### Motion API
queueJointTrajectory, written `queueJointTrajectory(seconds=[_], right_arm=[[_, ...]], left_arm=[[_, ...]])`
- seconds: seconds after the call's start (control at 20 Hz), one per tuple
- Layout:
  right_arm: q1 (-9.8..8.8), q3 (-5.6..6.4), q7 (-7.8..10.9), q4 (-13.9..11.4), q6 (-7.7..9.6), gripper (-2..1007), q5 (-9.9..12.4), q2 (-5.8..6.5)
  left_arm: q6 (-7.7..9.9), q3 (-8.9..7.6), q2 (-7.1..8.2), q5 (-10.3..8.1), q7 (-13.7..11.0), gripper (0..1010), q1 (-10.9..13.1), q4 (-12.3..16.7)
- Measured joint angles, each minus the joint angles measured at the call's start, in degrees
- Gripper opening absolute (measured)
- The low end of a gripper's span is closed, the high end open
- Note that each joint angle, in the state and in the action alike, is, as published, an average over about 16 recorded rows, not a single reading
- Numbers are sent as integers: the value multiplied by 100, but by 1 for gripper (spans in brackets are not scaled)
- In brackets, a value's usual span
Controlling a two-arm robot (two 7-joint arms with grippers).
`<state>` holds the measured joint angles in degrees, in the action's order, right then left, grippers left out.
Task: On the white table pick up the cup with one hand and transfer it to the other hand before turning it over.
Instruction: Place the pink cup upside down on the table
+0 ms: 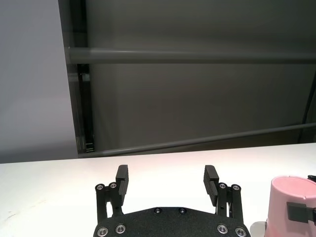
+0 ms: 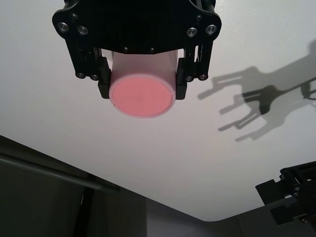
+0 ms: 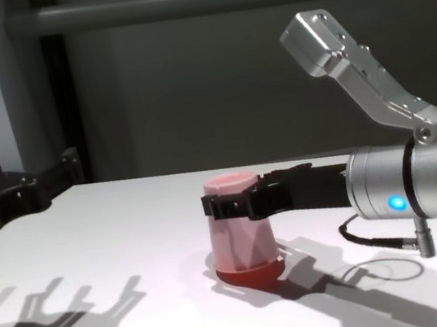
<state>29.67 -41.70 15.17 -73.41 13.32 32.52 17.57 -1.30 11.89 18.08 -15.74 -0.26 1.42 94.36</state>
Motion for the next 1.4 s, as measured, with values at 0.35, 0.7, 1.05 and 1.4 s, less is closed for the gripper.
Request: queueJointTrajectory(seconds=[0.35,0.7,1.05,1.4], right_arm=[[7,-8,-2,3,-3,898,4,4],[19,-3,-1,4,-28,990,-9,-1],[33,76,-37,-1,-189,1002,-133,-25],[-37,240,-216,-66,-527,1002,-393,-33]], left_arm=[[0,0,0,0,0,1001,0,0],[0,0,0,0,0,1001,0,0],[0,0,0,0,0,1001,0,0],[0,0,0,0,0,1001,0,0]])
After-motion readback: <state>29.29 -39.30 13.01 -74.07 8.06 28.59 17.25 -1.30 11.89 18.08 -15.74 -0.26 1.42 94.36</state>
